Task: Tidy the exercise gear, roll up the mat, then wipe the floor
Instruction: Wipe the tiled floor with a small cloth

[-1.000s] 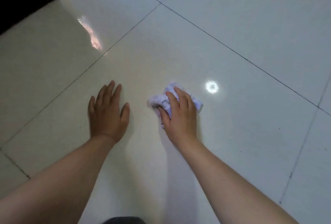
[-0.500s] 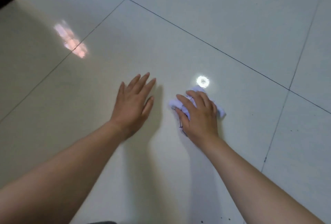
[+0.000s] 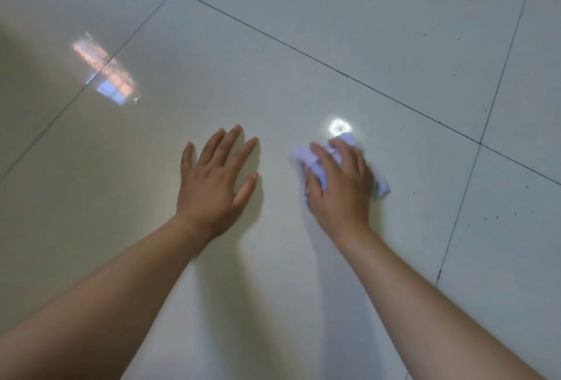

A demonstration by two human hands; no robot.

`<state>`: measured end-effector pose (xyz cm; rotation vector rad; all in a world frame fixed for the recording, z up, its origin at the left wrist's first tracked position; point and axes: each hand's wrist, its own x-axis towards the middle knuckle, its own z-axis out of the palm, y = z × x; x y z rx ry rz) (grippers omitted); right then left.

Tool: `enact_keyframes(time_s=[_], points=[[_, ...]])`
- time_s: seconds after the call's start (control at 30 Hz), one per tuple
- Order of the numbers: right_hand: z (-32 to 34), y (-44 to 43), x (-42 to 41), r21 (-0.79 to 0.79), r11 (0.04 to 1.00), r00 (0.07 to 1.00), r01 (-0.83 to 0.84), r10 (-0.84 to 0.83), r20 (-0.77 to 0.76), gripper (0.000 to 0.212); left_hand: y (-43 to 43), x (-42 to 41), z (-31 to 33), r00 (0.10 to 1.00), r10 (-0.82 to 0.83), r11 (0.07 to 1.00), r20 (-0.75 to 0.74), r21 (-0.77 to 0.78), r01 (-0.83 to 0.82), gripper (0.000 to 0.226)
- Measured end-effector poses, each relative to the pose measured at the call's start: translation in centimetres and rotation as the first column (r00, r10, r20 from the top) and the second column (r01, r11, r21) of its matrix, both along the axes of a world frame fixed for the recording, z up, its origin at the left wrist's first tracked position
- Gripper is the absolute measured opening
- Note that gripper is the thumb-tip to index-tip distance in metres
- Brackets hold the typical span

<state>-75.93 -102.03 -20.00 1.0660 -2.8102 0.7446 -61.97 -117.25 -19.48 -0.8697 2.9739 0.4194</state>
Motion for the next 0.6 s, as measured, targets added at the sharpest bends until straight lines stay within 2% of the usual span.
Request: enact_keyframes(time_s=[0.07, 0.13, 0.33, 0.4, 0.5, 0.6], points=[[0.0, -0.9, -0.8, -0.01, 0.995, 0.995, 0.099, -0.099, 0.035, 0.04, 0.1, 0.0, 0.0, 1.0, 0.003, 1.0, -0.006, 0.004, -0.003, 0.058], [0.0, -1.1, 0.3, -0.013, 0.993, 0.993, 0.12, -0.12, 0.015, 0.036, 0.0, 0.0, 0.1, 1.0, 0.006, 1.0, -0.015, 0.002, -0.006, 0.057], [0.2, 3.6, 3.9, 0.025, 0.988, 0.988, -0.154, 0.154, -0.028, 0.032, 0.1, 0.0, 0.2, 1.0, 0.002, 1.0, -0.027, 0.012, -0.002, 0.056], [0.0, 5.5, 2.1, 0.028, 0.999, 1.0, -0.023, 0.023, -0.019, 0.034, 0.5, -0.2, 0.7, 1.0, -0.019, 1.0, -0.021, 0.009, 0.019, 0.051], [0.1, 7.4, 0.2, -0.004, 0.948, 0.948, 0.318, -0.318, 0.007, 0.036, 2.3, -1.2, 2.0, 0.988, -0.141, 0.988, -0.056, 0.05, 0.144, 0.048], [0.5, 7.5, 3.4, 0.009, 0.942, 0.942, 0.335, -0.335, 0.009, 0.038, 5.4, -2.1, 2.2, 0.969, -0.244, 0.964, -0.046, 0.1, 0.248, 0.05]])
